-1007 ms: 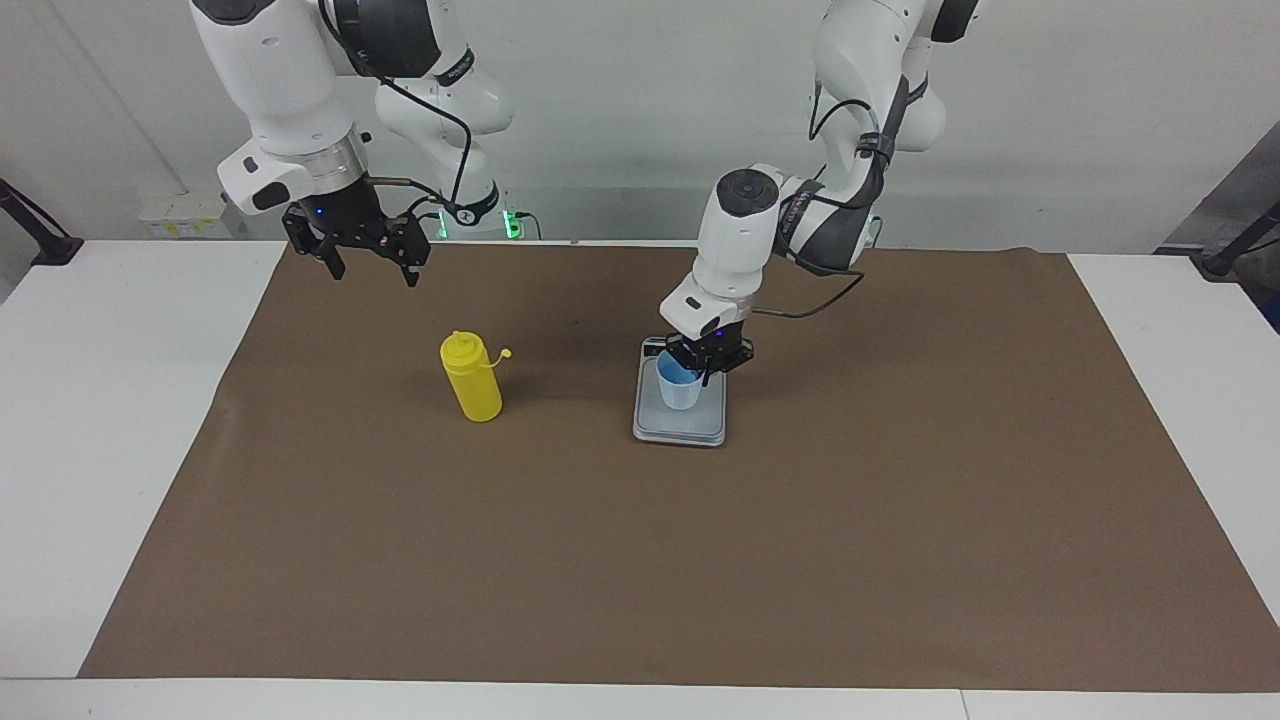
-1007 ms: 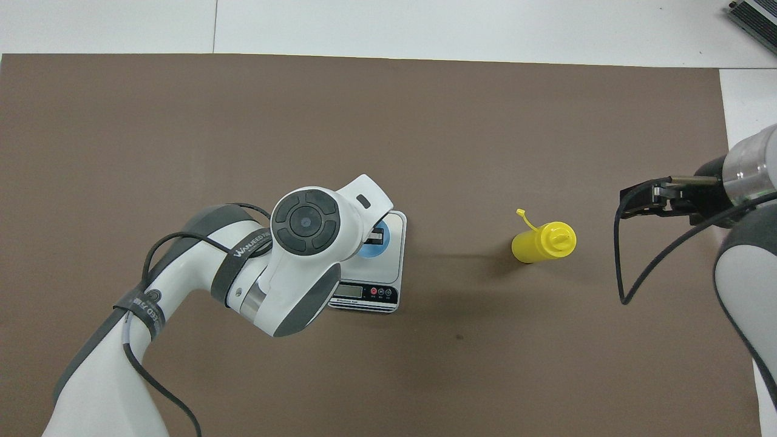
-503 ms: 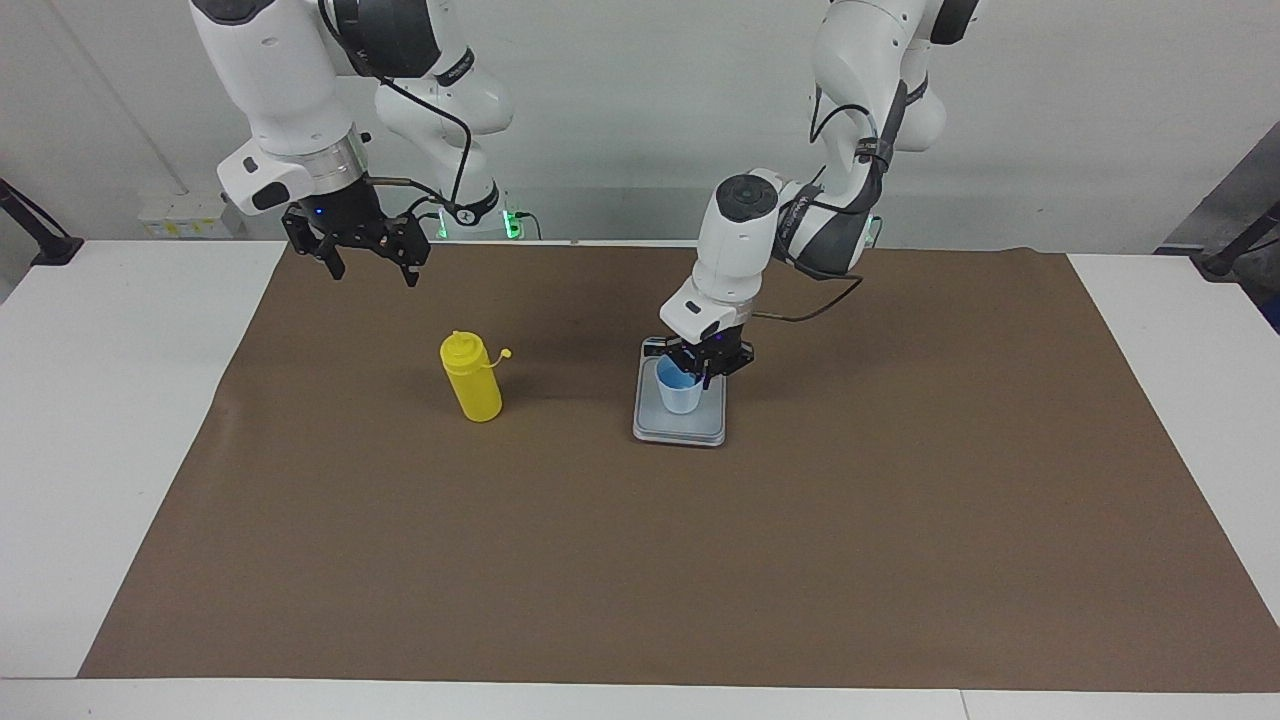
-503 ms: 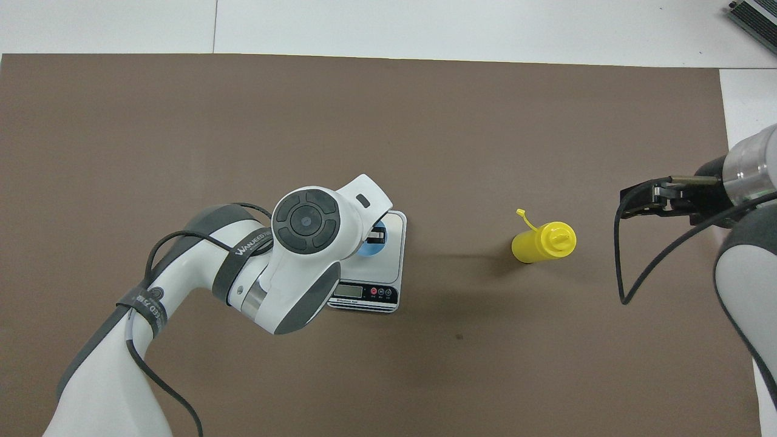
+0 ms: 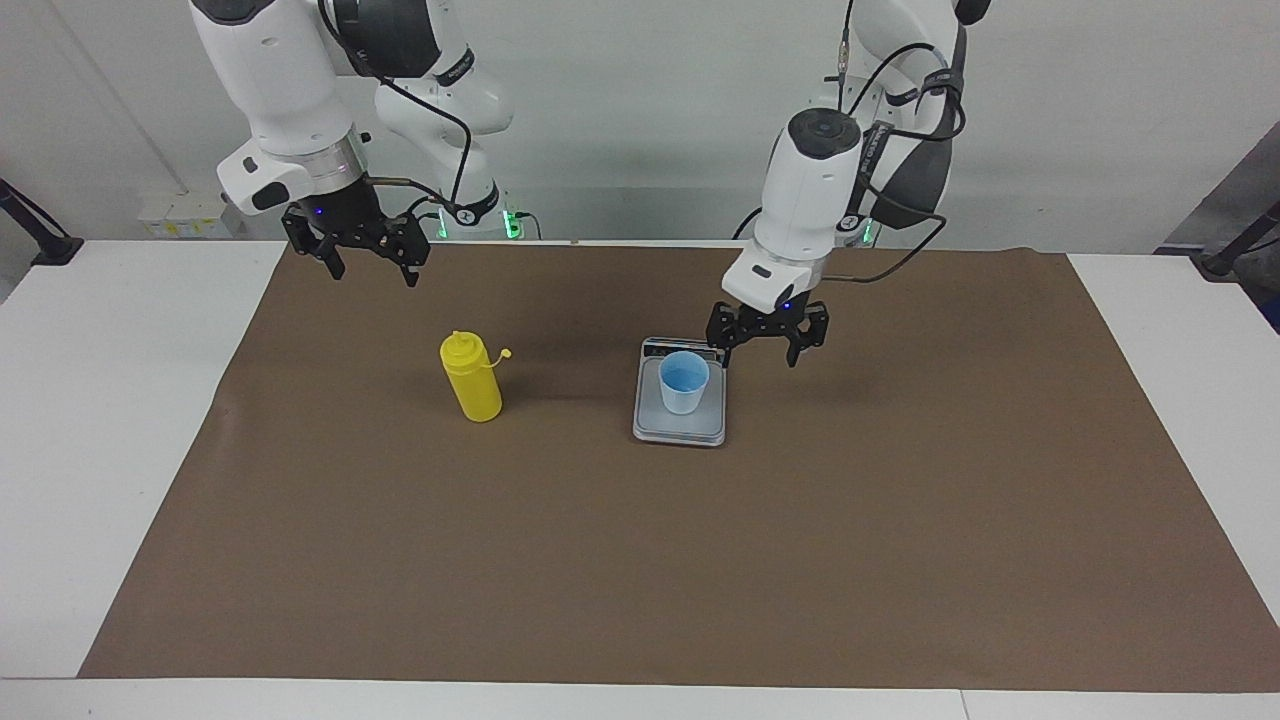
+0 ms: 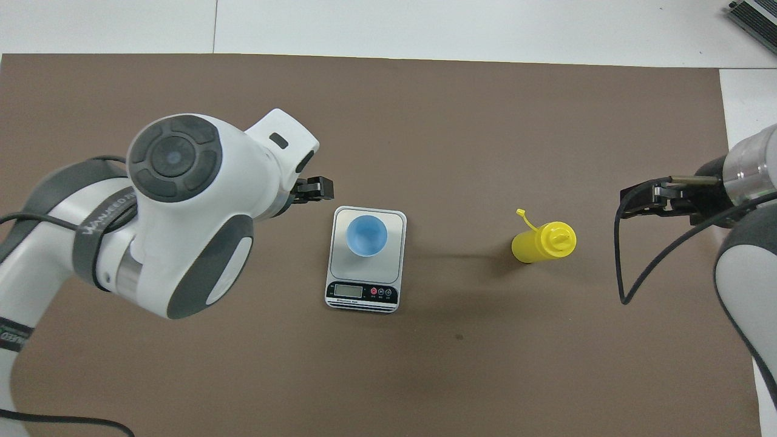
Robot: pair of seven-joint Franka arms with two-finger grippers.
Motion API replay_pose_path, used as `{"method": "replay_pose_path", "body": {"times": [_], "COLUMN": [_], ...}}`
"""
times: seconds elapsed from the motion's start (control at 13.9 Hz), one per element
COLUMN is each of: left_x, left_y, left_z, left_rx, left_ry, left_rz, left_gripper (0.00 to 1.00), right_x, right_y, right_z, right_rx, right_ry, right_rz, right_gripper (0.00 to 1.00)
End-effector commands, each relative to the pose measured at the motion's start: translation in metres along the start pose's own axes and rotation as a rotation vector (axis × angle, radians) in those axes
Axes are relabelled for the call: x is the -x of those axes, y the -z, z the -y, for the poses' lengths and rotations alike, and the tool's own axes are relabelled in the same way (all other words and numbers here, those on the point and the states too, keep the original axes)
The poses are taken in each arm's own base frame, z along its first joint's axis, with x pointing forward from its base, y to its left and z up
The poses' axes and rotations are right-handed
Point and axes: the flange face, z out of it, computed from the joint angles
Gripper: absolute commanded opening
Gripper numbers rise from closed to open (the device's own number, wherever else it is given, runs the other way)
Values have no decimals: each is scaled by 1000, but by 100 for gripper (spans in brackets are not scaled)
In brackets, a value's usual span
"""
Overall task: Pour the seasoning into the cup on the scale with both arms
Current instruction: 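Open the left gripper and withdraw it from the cup, then open the right gripper and reach it to the yellow bottle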
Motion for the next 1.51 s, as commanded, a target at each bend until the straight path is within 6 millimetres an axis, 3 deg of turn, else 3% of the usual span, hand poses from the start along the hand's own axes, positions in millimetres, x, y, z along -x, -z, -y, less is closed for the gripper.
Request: {"method": "replay_pose_path", "body": {"times": [0.0,0.22,0.43,0.65,0.86,1.01,1.37,1.44], "left_x": [-3,-9,-15,-19,-20,-21,-23,-25], "left_y": [34,60,67,66,73,73,87,98], "left_z": [48,104,156,193,216,215,221,220], "left_rx": [-39,-55,-72,-71,-75,-75,-75,-75], "left_ry": [-59,-114,-179,-181,-138,-156,-172,-171], "left_rz": [9,26,66,101,126,126,133,136], "left_gripper": [100,100,100,100,100,100,100,100], "right_x": [5,4,1,-3,-8,-13,-37,-40], "right_y": [1,1,1,1,0,-7,-61,-70], "right_z": [-5,-9,-18,-24,-16,-17,-42,-45], "right_rx": [-18,-21,-22,-30,-48,-79,-195,-216], "right_ry": [-10,-29,-61,-240,-495,-622,-852,-905], "right_rz": [4,-3,-3,-24,-55,-28,159,205], "right_gripper": [100,100,100,100,100,100,100,100]}}
